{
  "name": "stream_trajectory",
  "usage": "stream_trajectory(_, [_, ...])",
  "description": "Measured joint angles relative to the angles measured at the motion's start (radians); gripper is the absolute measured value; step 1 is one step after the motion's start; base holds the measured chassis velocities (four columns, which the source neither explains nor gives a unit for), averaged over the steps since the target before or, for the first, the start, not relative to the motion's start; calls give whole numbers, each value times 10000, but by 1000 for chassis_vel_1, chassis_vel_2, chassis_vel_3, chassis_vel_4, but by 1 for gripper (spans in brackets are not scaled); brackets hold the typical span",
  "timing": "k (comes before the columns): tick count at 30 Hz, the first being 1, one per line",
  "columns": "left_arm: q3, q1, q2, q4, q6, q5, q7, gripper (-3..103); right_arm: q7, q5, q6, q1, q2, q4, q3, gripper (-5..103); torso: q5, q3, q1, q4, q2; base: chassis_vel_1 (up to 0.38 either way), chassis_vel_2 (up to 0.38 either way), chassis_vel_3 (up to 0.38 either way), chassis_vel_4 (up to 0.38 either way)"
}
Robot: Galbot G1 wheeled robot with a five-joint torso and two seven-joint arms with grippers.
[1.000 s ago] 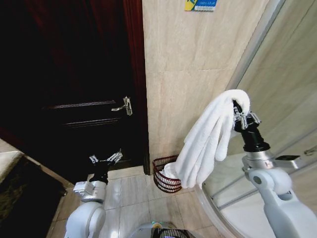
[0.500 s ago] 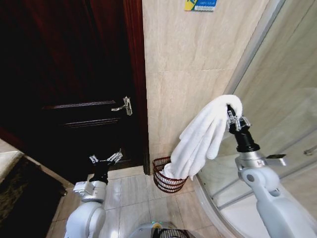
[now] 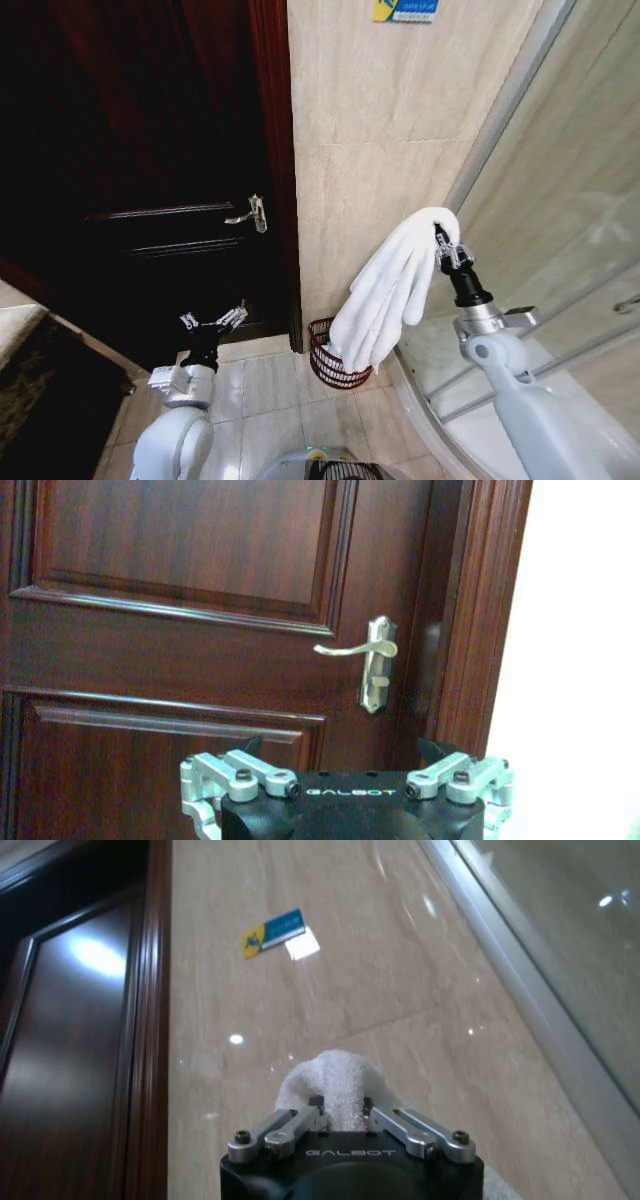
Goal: Discard the used towel into the hamper.
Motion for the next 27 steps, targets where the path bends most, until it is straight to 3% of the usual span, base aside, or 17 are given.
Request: stream_trajectory(27, [0, 0, 0, 0, 0, 0, 0, 100, -575, -224, 391, 1045, 846, -3130, -1034, 10, 0, 0, 0, 0, 0, 0, 0, 0, 0])
